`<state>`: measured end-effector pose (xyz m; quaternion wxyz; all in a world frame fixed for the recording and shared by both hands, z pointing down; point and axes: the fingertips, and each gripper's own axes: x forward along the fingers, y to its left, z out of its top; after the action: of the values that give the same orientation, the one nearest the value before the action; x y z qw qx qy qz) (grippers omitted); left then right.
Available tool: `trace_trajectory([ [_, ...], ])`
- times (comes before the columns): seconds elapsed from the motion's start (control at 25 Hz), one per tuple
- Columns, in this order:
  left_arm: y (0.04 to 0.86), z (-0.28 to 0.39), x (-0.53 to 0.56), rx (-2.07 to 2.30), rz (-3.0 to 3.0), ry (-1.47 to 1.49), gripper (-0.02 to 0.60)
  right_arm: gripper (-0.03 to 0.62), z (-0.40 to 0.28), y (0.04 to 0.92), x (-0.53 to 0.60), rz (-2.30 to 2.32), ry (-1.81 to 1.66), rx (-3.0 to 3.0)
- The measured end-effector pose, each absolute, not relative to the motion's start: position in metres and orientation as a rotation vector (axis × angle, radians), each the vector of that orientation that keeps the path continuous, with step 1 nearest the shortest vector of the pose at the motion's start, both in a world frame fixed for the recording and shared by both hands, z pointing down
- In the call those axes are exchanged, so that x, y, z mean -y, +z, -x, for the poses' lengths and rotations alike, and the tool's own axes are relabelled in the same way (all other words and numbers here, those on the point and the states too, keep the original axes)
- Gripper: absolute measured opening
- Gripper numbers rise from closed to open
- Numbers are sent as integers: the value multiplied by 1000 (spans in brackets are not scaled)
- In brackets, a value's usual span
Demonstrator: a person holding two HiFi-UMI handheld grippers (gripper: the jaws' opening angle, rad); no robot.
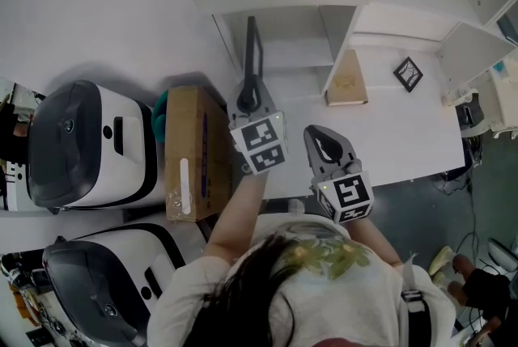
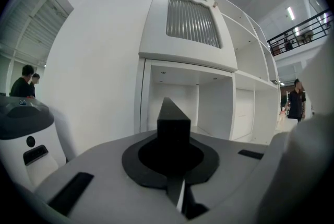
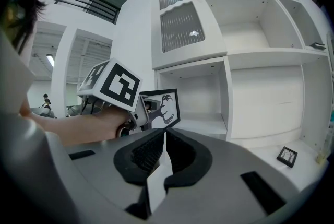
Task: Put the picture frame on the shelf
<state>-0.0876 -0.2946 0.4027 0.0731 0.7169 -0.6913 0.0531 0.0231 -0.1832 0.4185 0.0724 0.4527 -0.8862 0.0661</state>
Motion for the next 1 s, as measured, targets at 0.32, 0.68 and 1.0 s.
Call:
trace_trajectory([
  [0.32,403,89,303,2075,-2160,160,34,38,-20,417,187,-1372,184,2650],
  [0.68,403,92,314,2071,-2164,167,35,38,-18,417,193,-1389,176,2640],
  [1.0,403,93,325,2068,-2177,177,34,38,-16,417,201,-1406,165,2635],
])
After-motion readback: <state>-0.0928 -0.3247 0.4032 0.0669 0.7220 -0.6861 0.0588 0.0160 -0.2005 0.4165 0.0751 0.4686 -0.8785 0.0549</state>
